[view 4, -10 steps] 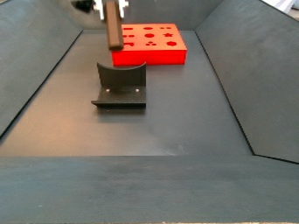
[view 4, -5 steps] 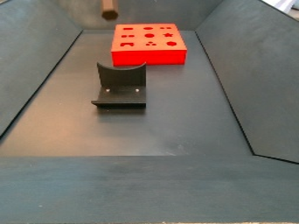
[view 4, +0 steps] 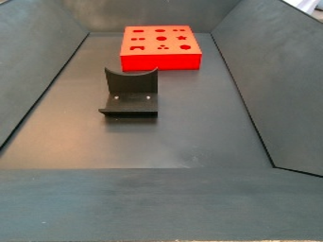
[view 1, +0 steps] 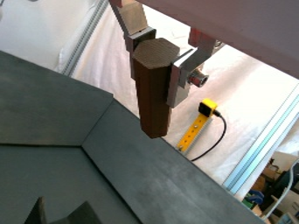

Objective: Pick up the hexagon object. Move up. Place the hexagon object on the fixture. Regrasp the hexagon object. Move to above the board. Insert the hexagon object.
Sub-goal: Move to above the board.

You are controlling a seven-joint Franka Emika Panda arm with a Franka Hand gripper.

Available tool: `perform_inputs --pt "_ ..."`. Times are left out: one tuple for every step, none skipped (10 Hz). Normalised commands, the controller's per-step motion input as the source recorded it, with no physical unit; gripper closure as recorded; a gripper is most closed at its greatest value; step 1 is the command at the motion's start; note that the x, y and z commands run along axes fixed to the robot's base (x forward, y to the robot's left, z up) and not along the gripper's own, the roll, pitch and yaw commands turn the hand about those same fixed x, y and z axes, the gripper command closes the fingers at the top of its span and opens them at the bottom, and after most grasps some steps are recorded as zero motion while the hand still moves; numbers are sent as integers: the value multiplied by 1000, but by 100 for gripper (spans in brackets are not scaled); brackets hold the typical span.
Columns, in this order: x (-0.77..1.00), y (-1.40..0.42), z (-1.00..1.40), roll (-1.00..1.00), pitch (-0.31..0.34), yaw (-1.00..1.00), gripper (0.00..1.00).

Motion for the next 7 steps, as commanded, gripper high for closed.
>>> perform_inputs --pt "23 -20 381 -54 110 64 100" --pt "21 -18 278 -55 109 68 100" --pt "-851 -1000 36 -1000 -71 -85 100" --pt "-866 -1000 50 -1000 -90 -82 100" --pt "-948 -1000 50 -1000 -114 -78 100" --pt "-1000 -996 27 -1000 -132 -77 100" --pt "-1000 -949 39 -1000 -149 -77 100"
